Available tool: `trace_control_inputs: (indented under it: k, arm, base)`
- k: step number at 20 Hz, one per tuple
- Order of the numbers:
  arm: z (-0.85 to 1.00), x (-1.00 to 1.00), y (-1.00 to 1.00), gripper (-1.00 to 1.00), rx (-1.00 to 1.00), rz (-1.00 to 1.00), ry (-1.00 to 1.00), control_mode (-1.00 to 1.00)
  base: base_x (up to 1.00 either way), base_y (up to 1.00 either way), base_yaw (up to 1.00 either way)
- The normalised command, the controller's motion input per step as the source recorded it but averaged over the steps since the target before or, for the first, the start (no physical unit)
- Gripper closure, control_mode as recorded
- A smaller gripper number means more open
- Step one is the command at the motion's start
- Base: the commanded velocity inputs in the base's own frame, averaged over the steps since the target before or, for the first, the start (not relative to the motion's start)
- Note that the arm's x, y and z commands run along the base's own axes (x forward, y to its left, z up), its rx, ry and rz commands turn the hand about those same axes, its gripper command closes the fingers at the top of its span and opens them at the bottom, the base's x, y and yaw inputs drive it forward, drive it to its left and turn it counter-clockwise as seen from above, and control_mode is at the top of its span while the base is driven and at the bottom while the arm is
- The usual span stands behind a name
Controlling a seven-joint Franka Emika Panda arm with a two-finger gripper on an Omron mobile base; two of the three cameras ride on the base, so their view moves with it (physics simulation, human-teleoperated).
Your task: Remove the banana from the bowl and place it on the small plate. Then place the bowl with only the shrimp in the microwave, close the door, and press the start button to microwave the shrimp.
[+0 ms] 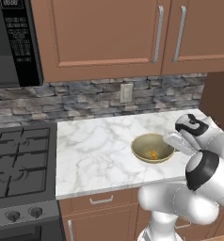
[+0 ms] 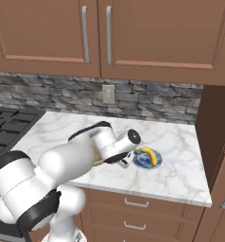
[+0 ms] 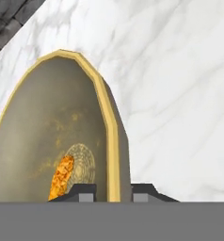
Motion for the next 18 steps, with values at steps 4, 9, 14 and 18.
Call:
trace_control_inputs:
  k: [4,9,14,18]
  arm:
    - [0.68,-0.43,0.0,1.0,0.0,-0.03,-0.01,-1.0]
    - [0.61,-0.39,0.0,1.0,0.0,-0.06,0.0,-1.0]
    - [0.67,-0.48,0.07,1.0,0.02,-0.1,0.0,-1.0]
    - [0.71,-0.64,0.01,1.0,0.04,-0.12,0.0,-1.0]
  base:
    - [0.0,0.0,0.0]
    - [0.0,0.0,0.0]
    - [0.0,0.0,0.0]
    - [0.0,0.0,0.0]
